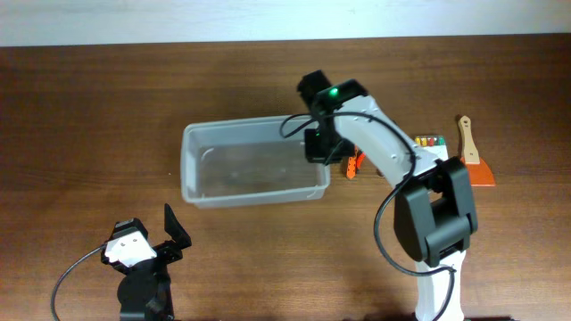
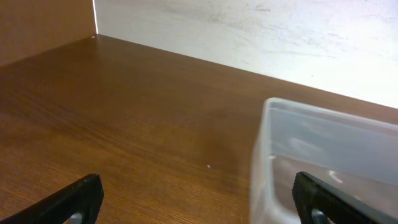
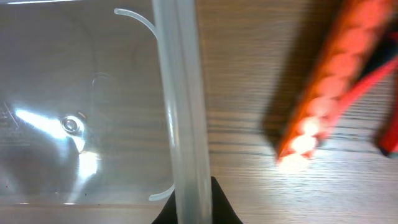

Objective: Pack container
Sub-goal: 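Push the clear container rightward toward the tools with the right gripper, then reach the right gripper over the wooden-handled orange scraper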

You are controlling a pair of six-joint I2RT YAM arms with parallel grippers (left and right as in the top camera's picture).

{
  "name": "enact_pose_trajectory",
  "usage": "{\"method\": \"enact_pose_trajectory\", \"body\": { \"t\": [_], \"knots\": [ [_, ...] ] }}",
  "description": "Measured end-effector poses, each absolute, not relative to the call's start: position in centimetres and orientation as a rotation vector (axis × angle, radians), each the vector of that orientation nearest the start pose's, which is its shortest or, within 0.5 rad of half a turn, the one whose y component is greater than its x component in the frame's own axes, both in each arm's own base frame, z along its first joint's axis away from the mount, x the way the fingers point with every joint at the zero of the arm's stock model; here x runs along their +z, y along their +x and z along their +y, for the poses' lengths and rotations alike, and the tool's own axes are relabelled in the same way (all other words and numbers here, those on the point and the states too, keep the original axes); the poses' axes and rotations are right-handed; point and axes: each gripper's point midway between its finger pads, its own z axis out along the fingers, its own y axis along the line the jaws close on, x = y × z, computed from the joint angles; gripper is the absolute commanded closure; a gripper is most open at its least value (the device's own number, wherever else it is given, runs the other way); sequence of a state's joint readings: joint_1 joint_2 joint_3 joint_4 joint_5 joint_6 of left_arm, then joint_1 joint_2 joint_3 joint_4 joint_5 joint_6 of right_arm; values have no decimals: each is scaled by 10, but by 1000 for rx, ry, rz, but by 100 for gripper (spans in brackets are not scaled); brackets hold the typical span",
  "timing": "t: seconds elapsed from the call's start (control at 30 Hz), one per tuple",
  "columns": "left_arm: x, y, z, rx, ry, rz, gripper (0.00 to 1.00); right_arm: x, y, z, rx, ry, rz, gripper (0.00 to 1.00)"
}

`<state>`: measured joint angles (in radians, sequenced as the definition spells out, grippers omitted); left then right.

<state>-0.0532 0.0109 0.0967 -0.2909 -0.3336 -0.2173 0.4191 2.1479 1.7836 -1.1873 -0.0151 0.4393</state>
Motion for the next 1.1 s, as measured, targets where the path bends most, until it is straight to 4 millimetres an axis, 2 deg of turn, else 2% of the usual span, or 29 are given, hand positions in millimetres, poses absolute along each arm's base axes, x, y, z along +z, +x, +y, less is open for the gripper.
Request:
{"method": "enact_pose_trajectory", "body": {
  "t": [0.1, 0.23, 0.37, 0.43, 0.63, 0.67, 0.73, 0.83, 0.93, 1.0, 1.03, 1.1],
  "knots": [
    [149, 229, 44, 100, -382, 1724, 1, 58, 387, 158, 29, 107, 3132, 91],
    [149, 229, 44, 100, -382, 1724, 1, 57, 387, 151, 2, 136, 3133, 89],
    [149, 229, 44, 100, -382, 1724, 1, 57, 388, 147, -32, 148, 3125, 79],
    [149, 229, 44, 100, -382, 1724, 1, 57, 391, 143, -65, 132, 3112, 71],
    [149, 229, 44, 100, -382, 1724, 1, 59, 404, 138, -127, 0, 3052, 69],
    [149, 229, 44, 100, -382, 1724, 1, 59, 407, 137, -134, -16, 3043, 64],
    [149, 229, 44, 100, -382, 1724, 1, 63, 412, 135, -137, -34, 3025, 46],
    [149, 229, 44, 100, -382, 1724, 1, 84, 435, 129, -111, -6, 2950, 38],
    [149, 229, 44, 100, -382, 1724, 1, 121, 461, 109, -73, 56, 2844, 30],
    [149, 229, 44, 100, -382, 1724, 1, 151, 476, 86, -58, 109, 2766, 24],
    [149, 229, 44, 100, -382, 1724, 1, 172, 484, 64, -63, 164, 2710, 17],
    [149, 229, 44, 100, -382, 1724, 1, 197, 491, 29, -89, 222, 2642, 4]
  ]
}}
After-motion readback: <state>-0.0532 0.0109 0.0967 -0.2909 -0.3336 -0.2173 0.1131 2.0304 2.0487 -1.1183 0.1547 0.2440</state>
